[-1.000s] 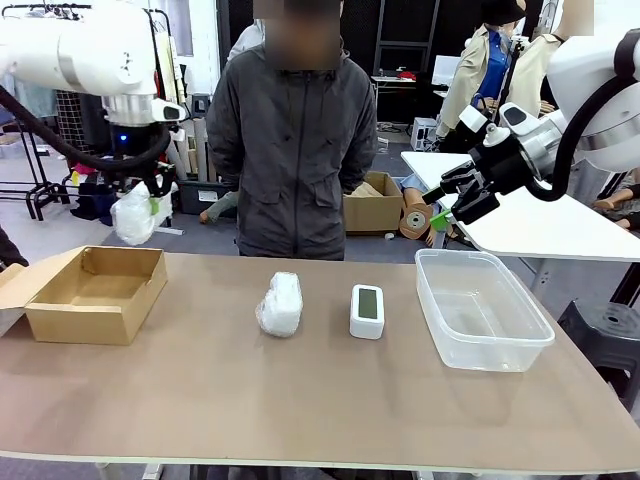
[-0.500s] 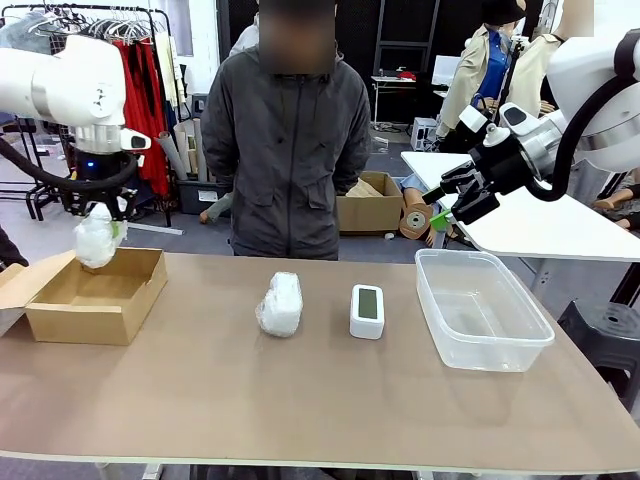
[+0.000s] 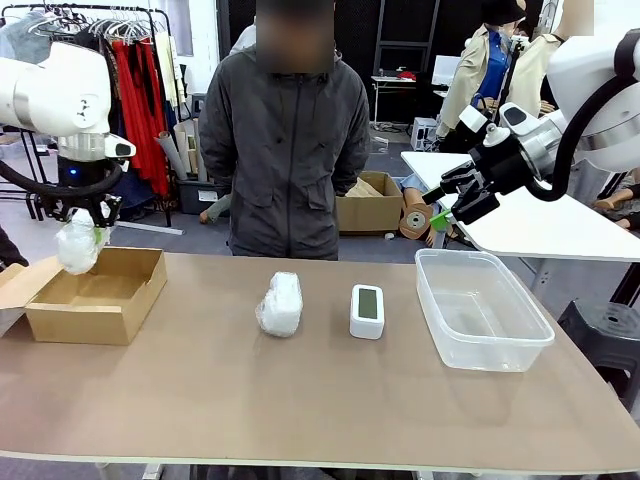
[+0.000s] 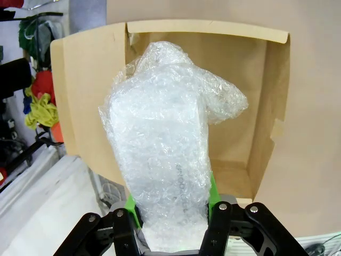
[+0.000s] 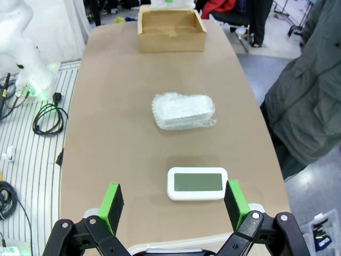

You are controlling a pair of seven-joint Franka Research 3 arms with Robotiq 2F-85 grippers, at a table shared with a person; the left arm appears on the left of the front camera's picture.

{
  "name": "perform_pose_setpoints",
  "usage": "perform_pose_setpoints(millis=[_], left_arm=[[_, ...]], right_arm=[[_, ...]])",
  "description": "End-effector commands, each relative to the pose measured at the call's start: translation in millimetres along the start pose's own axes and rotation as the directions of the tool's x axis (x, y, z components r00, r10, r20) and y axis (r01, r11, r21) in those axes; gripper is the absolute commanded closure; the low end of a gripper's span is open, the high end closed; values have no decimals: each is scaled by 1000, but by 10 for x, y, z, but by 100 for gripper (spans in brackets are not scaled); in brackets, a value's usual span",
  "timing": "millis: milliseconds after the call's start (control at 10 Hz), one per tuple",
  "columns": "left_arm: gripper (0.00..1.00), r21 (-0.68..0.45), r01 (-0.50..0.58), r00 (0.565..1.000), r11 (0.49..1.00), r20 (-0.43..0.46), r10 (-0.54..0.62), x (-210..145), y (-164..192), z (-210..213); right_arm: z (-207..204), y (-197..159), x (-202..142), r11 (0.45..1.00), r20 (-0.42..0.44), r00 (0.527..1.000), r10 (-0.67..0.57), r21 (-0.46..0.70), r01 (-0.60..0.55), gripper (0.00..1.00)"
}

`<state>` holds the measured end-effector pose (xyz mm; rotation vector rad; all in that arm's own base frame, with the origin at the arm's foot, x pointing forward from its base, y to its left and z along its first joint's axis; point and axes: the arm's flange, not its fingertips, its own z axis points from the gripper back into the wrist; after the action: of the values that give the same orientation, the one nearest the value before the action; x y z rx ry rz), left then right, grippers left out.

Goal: Separate and place wrapped and unwrapped clocks.
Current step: If the picked Digital clock is wrapped, place it in the Package Box ; if not, place it in the Organizing box.

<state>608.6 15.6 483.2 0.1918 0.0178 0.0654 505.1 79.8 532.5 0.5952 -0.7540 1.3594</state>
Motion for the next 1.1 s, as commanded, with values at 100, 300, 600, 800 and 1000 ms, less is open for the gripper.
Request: perform_pose_setpoints(millis=[100,300,600,800,1000], left_arm=[[100,1,-2,1000,1000,-3,2,20,6,28],[100,1,-2,1000,1000,-3,2,20,6,28],[100,-37,45,999,998,24,-45,-139,-17,-148],[100,-46,73,996,996,61,-70,-267,-27,-276],[100,-53,87,992,995,91,-82,-369,9,-373]], right_arm=[[16,5,22,1000,5,1000,6,-2,-6,0],[16,5,22,1000,5,1000,6,-2,-6,0],[16,5,22,1000,5,1000,6,-2,-6,0],[16,5,22,1000,5,1000,6,-2,-6,0],[16,5,22,1000,5,1000,6,-2,-6,0]])
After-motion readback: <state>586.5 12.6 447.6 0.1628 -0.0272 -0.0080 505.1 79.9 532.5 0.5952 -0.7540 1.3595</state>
